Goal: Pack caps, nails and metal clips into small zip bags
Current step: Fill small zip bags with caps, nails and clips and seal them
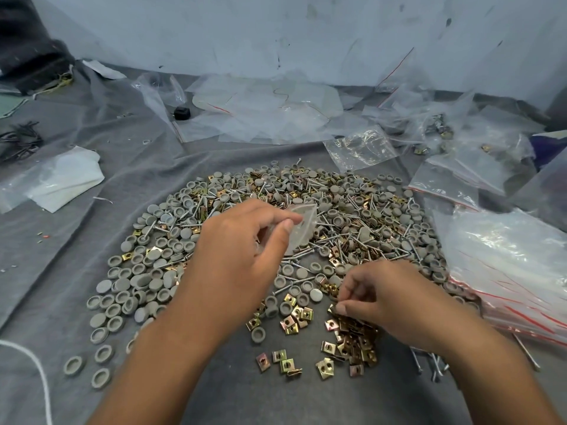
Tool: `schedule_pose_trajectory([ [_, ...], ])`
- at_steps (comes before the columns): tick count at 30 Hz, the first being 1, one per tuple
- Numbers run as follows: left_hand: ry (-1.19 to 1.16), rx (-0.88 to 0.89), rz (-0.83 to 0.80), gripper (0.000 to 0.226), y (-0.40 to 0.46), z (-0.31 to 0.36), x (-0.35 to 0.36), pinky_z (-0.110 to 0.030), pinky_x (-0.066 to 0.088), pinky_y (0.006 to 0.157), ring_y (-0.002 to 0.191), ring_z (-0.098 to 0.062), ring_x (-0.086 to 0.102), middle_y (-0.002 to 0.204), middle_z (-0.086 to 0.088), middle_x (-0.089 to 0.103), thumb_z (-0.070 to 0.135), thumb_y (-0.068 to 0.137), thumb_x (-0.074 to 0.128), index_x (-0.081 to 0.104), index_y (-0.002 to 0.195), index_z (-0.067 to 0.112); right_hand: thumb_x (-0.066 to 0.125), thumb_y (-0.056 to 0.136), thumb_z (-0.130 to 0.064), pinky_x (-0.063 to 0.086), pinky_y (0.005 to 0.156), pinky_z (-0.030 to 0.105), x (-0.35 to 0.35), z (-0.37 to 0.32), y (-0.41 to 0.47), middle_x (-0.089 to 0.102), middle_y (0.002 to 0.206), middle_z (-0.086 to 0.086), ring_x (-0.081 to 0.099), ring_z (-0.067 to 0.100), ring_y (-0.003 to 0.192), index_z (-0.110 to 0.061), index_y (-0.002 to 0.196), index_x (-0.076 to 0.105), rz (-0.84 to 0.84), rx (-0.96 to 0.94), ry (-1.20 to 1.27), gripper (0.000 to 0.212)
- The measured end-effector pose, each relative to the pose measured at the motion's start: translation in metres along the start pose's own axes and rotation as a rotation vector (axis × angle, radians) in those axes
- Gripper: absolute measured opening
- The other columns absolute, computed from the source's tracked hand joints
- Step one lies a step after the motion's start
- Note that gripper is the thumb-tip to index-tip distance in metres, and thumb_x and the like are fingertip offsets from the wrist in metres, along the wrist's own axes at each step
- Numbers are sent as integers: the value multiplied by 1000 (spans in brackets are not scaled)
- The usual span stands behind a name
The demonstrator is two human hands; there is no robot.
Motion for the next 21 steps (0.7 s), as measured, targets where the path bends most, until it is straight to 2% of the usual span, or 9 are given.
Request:
schedule_pose_trajectory([
  [3, -61, -66, -113, 23, -2, -5, 12, -1, 42, 72, 86, 13, 60, 96, 30, 64, 31, 95, 57, 71, 111, 38, 79, 86, -36, 51, 65, 15, -5, 7, 1, 65, 86, -38, 62, -15, 80, -41, 87, 71, 28, 21, 6, 10],
  [5, -42, -74, -137, 25, -2, -7, 14, 0, 43, 73, 90, 13, 59, 98, 30, 63, 26, 93, 63, 69, 114, 39, 77, 88, -33, 45, 64, 12, -16, 14, -3, 63, 87, -42, 60, -18, 81, -43, 89, 70, 59, 38, 1, 12],
  [8, 71, -42, -139, 33, -2, -6, 12, -9, 47, 72, 88, 10, 57, 96, 27, 60, 37, 86, 66, 68, 118, 37, 78, 87, -30, 48, 63, 17, -34, 38, -14, 68, 82, -28, 62, -11, 77, -41, 84, 68, 109, 135, -51, 16],
  [11, 120, -33, -151, 48, -3, -3, 12, -10, 47, 77, 81, 4, 56, 98, 25, 57, 47, 81, 61, 63, 127, 35, 86, 78, -37, 55, 75, 29, -35, 62, -29, 68, 84, -15, 63, 0, 77, -37, 88, 64, 65, 285, -127, 24],
  [13, 134, -12, -127, 48, -3, 1, 10, -5, 43, 79, 80, 8, 52, 105, 24, 57, 42, 82, 65, 62, 129, 31, 89, 73, -41, 53, 76, 29, -34, 66, -34, 65, 87, -16, 61, 1, 80, -36, 88, 62, 76, 323, -177, 32],
  [15, 146, 11, -95, 48, -4, 6, 8, 2, 33, 88, 84, 11, 48, 113, 19, 56, 32, 85, 70, 61, 132, 27, 89, 74, -37, 50, 70, 26, -35, 65, -36, 65, 85, -17, 60, 1, 78, -36, 86, 62, 116, 324, -190, 29],
  [17, 144, 32, -70, 50, -6, 11, 9, 5, 27, 92, 83, 3, 47, 116, 16, 52, 26, 87, 70, 59, 136, 23, 88, 77, -32, 48, 67, 24, -37, 65, -36, 64, 87, -17, 60, 1, 79, -36, 84, 61, 147, 323, -197, 28],
  [21, 122, 67, -96, 52, -9, 17, 18, 0, 32, 94, 91, 2, 44, 122, 18, 46, 27, 89, 63, 54, 140, 23, 85, 81, -17, 44, 63, 18, -40, 67, -36, 65, 89, -13, 63, 3, 80, -34, 83, 62, 175, 313, -160, 29],
])
Point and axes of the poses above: each hand's wrist, its own y-axis towards the middle knuckle, its own x-axis out of the palm, z = x × y, the point moved 9 cm from there along y, towards the middle knuckle
